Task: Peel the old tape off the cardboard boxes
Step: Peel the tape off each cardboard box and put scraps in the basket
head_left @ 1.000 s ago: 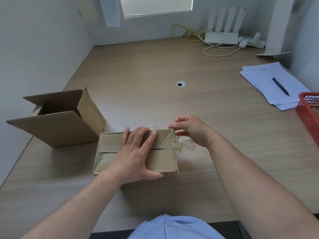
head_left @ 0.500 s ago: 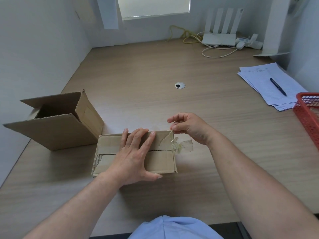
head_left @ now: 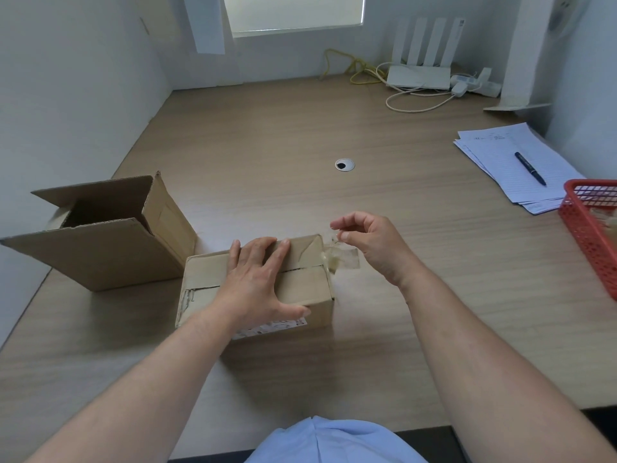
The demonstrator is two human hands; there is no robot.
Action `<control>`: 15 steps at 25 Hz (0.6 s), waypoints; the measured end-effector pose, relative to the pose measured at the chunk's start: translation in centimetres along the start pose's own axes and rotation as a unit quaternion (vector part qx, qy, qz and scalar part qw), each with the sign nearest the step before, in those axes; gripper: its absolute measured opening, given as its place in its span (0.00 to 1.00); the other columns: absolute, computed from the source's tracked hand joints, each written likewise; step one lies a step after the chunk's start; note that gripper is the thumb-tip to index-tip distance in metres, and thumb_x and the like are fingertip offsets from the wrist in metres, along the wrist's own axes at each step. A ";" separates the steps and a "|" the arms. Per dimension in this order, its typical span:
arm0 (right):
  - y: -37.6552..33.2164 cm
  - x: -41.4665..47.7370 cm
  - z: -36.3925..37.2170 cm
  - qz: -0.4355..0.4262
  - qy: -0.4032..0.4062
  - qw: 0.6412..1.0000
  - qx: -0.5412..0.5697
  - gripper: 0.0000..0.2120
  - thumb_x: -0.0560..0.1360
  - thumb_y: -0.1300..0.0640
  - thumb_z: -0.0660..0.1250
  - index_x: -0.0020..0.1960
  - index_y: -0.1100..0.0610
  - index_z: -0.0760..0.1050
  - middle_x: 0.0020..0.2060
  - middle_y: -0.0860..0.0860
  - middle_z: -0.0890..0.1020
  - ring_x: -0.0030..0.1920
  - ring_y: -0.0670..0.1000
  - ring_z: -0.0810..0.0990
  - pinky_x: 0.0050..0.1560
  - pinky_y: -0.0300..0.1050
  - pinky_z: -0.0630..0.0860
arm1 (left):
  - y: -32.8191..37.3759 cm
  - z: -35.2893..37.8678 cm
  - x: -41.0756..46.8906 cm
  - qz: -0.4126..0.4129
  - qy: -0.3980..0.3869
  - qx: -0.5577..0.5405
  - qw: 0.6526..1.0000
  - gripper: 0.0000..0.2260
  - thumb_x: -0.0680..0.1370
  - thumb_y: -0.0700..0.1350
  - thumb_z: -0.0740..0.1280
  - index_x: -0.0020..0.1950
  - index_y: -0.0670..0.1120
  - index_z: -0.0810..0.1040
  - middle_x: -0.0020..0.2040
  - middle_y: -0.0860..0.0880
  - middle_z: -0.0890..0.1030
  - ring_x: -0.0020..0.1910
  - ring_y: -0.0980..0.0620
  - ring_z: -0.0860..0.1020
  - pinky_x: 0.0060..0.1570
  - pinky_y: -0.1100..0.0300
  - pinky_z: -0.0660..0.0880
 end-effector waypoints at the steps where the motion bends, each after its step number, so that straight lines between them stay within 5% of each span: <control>1: 0.1 -0.2 -0.1 0.000 0.007 1.000 0.000 0.10 0.75 0.72 0.63 0.49 0.61 0.78 0.42 0.49 0.80 0.41 0.39 0.78 0.42 0.26 0.72 | -0.3 0.0 0.3 -0.011 -0.005 -0.011 1.000 0.57 0.55 0.79 0.54 0.79 0.52 0.48 0.74 0.49 0.54 0.74 0.54 0.45 0.70 0.51 0.27; 10: 2.9 -2.2 1.5 0.018 0.036 0.992 -0.117 0.06 0.73 0.66 0.67 0.45 0.58 0.81 0.43 0.47 0.72 0.37 0.49 0.78 0.46 0.47 0.79 | -0.6 0.2 0.9 -0.018 -0.009 -0.016 1.000 0.57 0.55 0.79 0.55 0.78 0.53 0.49 0.74 0.49 0.54 0.74 0.53 0.46 0.72 0.48 0.31; 15: 3.5 -2.8 0.9 0.035 0.068 0.995 -0.065 0.11 0.75 0.64 0.65 0.54 0.55 0.81 0.58 0.44 0.71 0.38 0.47 0.82 0.40 0.40 0.79 | -0.7 0.1 0.9 -0.024 -0.012 -0.022 0.999 0.56 0.55 0.78 0.55 0.78 0.53 0.49 0.74 0.49 0.54 0.75 0.52 0.46 0.73 0.48 0.32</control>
Point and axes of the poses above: each hand's wrist, its own x-axis towards the middle knuckle, its own z-axis out of the palm, y = z × x, the point moved 4 cm from there along x, towards the middle knuckle
